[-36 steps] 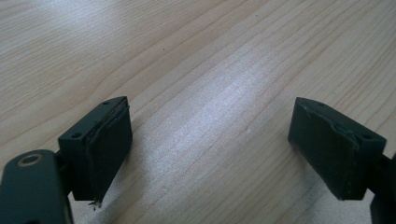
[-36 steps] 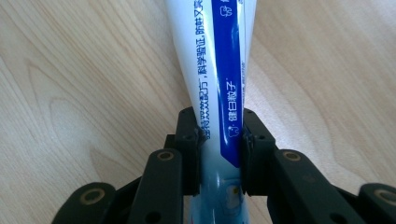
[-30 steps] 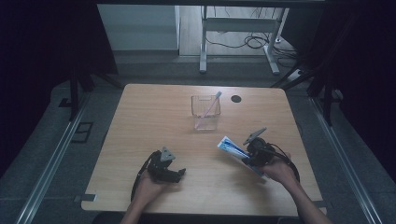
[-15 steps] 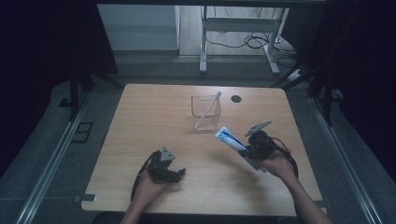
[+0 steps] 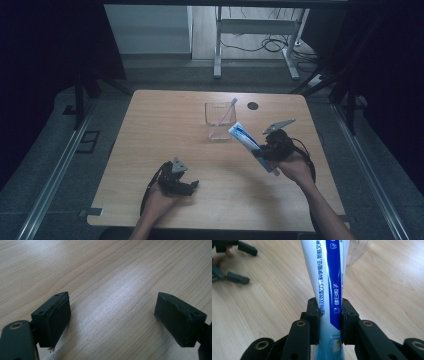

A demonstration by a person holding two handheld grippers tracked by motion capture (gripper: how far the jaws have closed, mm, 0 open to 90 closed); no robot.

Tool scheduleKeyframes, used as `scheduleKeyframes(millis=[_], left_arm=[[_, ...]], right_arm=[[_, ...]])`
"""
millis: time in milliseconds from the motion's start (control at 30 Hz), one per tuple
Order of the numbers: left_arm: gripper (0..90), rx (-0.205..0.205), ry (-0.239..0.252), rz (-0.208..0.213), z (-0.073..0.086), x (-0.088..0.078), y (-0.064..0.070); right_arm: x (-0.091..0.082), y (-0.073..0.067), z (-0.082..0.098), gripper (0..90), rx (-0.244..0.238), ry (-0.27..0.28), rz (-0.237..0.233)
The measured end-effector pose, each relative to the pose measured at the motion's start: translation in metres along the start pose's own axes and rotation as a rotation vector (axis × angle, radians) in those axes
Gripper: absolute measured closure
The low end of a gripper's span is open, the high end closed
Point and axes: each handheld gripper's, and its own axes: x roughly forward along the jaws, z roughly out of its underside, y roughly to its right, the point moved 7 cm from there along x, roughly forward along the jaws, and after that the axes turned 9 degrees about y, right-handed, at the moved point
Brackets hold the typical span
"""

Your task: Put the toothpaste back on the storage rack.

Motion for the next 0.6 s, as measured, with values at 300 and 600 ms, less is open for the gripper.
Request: scheduleKeyframes(millis=[300,600], left_arm=[[13.7,0.003,-0.003,0.001,0.0,0.0,0.0],[13.7,0.002,-0.002,0.0,0.0,0.0,0.0]], right_arm=[[-0.001,0.002,-0.024,72.7,0.033,0.056,-0.006],[0.004,0.006,-0.043,72.7,0.05,0.095,-0.003]])
